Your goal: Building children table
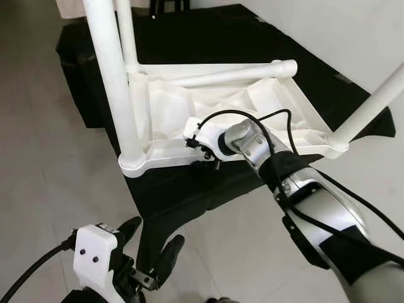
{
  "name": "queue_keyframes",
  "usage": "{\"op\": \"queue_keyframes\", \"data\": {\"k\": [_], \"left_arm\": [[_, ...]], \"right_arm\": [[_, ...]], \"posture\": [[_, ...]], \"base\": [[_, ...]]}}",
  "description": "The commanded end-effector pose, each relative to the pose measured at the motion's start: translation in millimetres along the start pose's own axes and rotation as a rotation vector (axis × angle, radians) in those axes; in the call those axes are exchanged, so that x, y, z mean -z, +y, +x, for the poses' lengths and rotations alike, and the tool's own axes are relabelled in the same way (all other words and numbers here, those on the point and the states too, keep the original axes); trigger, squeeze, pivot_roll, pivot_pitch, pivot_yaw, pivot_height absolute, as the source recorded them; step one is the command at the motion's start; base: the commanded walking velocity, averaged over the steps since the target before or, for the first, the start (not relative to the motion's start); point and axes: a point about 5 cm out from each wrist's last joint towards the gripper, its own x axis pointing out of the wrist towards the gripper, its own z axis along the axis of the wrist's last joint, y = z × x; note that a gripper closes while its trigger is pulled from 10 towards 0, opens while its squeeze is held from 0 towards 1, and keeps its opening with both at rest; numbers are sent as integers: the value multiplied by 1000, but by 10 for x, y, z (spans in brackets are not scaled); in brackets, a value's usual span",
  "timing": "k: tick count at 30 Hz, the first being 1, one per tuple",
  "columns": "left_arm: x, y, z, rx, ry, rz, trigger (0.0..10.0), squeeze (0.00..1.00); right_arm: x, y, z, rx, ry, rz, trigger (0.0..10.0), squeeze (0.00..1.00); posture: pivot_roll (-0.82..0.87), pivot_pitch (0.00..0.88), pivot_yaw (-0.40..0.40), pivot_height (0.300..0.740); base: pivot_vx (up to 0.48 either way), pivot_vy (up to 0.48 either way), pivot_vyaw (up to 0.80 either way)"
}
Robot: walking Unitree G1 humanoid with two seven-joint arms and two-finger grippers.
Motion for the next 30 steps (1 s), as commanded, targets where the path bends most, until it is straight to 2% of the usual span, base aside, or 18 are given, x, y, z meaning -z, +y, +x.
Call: {"op": "queue_keyframes", "data": {"k": [1,3,9,11,13,17,22,23,24,25,26,27,28,30], "left_arm": [[15,-47,-39,11,8,-4,10000,0],[33,-84,-61,13,7,-15,10000,0],[46,-124,-79,19,5,-27,10000,0],[49,-143,-84,21,2,-32,10000,0],[49,-149,-85,22,0,-34,10000,0],[49,-171,-72,22,-5,-35,10000,0],[49,-177,-72,20,-7,-34,10000,0],[49,-184,-72,17,-9,-32,10000,0],[49,-184,-72,17,-9,-32,10000,0],[48,-186,-70,15,-10,-29,10000,0],[46,-187,-69,13,-12,-26,10000,0],[46,-187,-69,13,-12,-26,10000,0],[45,-187,-68,12,-12,-25,10000,0],[44,-186,-66,12,-12,-24,10000,0]], "right_arm": [[43,-32,17,71,16,38,0,0],[-61,-39,29,95,-21,57,0,0],[-175,-32,55,127,-69,98,0,0],[-303,-33,63,160,-138,173,0,0],[-358,-32,65,170,-169,209,0,0],[-813,-1,23,143,-417,474,0,0],[-878,0,11,142,-453,517,0,0],[-966,-6,-8,156,-507,571,0,0],[-966,-6,-8,156,-507,571,0,0],[-1088,-14,-35,208,-585,585,0,0],[-1203,-8,-58,265,-652,583,7922,0],[-1203,-8,-58,265,-652,583,7922,0],[-1274,-1,-75,303,-694,579,10000,0],[-1334,13,-87,335,-719,555,10000,0]], "posture": [[-20,298,-151,740],[-18,303,-158,740],[-19,307,-169,740],[-15,312,-172,740],[-15,312,-172,740],[-8,316,-179,740],[-8,316,-178,740],[-8,316,-178,740],[-8,316,-178,740],[-7,314,-179,740],[-9,311,-175,740],[-9,311,-175,740],[-9,311,-175,740],[-8,310,-172,740]], "base": [[0,0,0],[0,0,0],[0,0,0],[0,0,0],[0,0,0],[0,0,0],[0,0,0],[0,0,0],[0,0,0],[0,0,0],[0,0,0],[0,0,0],[0,0,0],[0,0,0]]}}
